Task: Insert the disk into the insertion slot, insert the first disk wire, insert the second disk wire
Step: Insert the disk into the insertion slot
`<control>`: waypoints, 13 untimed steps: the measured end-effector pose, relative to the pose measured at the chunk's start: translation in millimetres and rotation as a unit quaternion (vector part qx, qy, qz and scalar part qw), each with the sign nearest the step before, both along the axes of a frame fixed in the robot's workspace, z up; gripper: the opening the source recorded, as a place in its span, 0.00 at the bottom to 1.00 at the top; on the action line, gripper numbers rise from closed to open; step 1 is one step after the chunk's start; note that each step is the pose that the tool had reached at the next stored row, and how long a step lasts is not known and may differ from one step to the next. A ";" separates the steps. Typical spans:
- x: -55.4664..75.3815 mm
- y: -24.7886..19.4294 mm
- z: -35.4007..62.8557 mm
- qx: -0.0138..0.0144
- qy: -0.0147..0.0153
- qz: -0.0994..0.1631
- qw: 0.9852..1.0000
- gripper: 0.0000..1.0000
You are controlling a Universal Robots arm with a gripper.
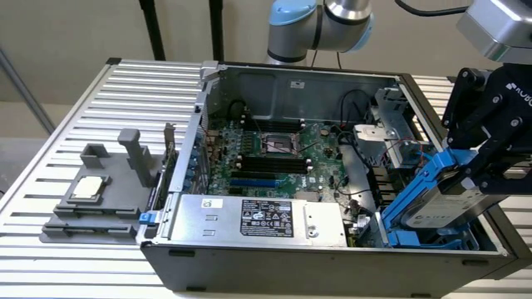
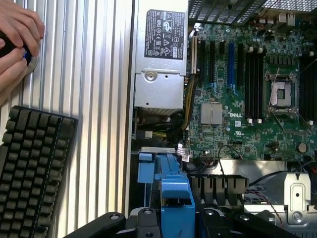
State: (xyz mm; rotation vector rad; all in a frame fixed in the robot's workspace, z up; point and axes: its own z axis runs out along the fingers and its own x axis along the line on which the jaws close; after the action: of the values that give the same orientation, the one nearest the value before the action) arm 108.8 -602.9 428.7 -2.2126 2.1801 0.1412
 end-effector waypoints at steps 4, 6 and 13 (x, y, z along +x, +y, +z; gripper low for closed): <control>0.0 0.0 -2.5 0.000 0.000 0.002 1.000 0.32; 0.0 0.0 -4.0 0.000 0.000 0.003 1.000 0.32; 0.0 0.0 -7.5 0.000 0.001 0.009 1.000 0.32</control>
State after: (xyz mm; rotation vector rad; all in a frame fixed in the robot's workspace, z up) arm 108.8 -602.9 421.3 -2.2331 2.1625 0.1445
